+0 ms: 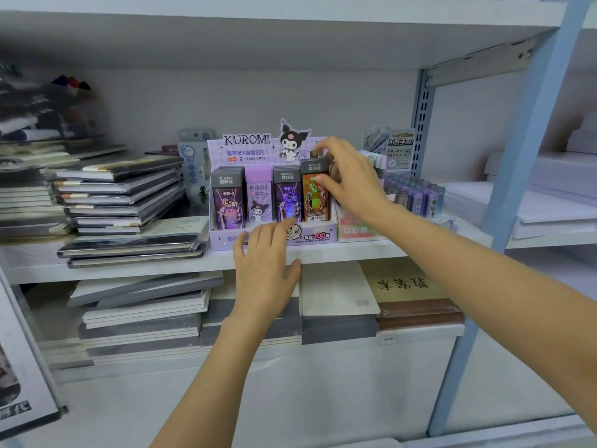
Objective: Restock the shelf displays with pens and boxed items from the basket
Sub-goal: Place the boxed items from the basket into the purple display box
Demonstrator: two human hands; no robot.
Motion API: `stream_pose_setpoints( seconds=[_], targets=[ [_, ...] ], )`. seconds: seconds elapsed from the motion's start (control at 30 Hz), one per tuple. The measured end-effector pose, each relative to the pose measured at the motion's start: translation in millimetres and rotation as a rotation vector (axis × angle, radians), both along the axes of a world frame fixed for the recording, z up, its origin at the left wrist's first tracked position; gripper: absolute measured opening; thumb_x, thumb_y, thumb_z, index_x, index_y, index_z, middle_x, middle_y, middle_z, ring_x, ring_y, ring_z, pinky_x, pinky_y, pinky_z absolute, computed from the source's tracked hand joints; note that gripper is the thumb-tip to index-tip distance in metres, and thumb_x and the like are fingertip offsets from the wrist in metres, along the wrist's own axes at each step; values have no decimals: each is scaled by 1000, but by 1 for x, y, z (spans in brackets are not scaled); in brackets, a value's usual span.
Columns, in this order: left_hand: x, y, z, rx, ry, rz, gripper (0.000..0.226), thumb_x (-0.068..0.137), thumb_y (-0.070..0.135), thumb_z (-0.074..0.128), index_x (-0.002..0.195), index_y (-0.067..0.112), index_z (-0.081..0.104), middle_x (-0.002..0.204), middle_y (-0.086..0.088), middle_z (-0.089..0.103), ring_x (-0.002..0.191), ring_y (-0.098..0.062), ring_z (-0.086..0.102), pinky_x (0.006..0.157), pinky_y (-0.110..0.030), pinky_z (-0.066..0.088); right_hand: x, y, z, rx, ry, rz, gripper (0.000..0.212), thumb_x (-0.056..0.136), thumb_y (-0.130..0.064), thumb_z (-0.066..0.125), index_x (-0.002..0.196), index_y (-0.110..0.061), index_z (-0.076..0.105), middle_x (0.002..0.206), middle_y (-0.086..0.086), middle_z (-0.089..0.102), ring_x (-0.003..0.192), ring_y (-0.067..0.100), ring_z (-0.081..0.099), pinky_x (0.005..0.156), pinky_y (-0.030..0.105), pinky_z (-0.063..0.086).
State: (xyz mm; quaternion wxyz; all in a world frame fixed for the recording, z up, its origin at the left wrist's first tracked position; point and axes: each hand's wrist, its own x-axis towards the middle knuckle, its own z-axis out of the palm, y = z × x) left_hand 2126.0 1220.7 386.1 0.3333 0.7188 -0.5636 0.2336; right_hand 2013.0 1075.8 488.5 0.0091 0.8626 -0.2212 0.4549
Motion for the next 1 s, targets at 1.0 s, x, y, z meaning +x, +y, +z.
stream_pose_setpoints(
  seconds=[1.0],
  targets=[
    [-14,5,-4,35,14,-36,69,87,19,66,148,12,34,152,-13,34,142,-34,25,115,-49,21,-58,37,-51,-183,111,204,41,95,-17,56,135,-10,53,138,7,52,130,21,46,108,37,35]
  ],
)
